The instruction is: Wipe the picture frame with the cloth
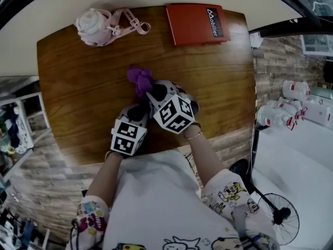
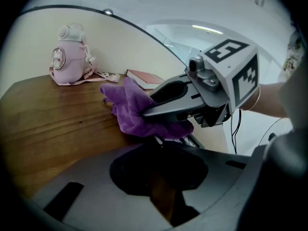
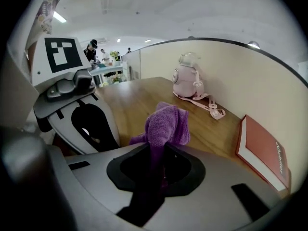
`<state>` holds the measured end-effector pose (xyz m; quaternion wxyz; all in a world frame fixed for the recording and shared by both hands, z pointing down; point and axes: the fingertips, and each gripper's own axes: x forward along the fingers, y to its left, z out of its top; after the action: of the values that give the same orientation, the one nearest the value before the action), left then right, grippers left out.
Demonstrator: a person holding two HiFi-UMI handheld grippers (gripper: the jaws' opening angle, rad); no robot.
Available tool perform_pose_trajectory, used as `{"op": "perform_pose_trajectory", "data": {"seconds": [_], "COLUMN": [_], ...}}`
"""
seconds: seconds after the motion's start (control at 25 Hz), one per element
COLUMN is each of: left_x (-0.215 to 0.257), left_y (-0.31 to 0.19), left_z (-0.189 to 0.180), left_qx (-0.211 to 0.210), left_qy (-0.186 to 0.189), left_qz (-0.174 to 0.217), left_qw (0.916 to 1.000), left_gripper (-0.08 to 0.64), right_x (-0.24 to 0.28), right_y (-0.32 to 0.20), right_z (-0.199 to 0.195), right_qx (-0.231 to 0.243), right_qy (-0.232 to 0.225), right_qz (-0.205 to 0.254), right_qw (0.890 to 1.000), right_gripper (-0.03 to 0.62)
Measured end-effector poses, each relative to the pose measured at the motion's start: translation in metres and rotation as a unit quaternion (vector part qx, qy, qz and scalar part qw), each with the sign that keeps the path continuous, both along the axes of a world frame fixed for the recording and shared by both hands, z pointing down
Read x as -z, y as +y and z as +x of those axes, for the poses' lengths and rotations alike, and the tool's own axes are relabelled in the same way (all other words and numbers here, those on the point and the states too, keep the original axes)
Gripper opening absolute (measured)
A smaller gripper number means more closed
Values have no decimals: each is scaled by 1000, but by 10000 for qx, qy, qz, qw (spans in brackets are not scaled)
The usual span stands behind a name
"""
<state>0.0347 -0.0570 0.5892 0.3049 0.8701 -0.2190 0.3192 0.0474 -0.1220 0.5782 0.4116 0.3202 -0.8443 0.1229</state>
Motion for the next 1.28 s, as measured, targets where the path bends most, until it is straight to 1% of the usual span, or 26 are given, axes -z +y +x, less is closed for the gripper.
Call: {"op": "perform_pose_trajectory", "data": {"seconds": [0.2, 0.4, 0.6, 0.84, 0.96, 1.16, 1.28], "left_x": [1, 1, 1, 0, 0, 1, 1], "left_y": [0, 0, 0, 1, 0, 0, 0], "left_z": [0, 0, -1, -1, -1, -1, -1], "left_qx": [6, 27, 107, 119, 123, 120, 115], "left_qy": [-17, -35, -30, -22, -26, -43, -42], "left_qz": [38, 165, 89, 90, 102, 104, 100], "left_qw": [10000, 9999, 9999, 9999, 9999, 9999, 9999], "left_gripper": [69, 66, 64, 64, 64, 64, 64], "right_x": [-2, -4, -4, 1, 3, -1, -5], "right_y": [1, 7, 13, 19, 22, 29, 33], "right_z": [5, 19, 42, 66, 79, 109, 118], "right_qx": [-9, 16, -52, -553, -796, -1300, -1515], "right_qy": [88, 291, 425, 219, 193, 156, 117], "right_qz": [-96, -47, -55, -182, -201, -325, -384], "right_qw": [9999, 9996, 9991, 9981, 9964, 9909, 9876], "right_gripper": [66, 66, 66, 66, 66, 66, 66]}}
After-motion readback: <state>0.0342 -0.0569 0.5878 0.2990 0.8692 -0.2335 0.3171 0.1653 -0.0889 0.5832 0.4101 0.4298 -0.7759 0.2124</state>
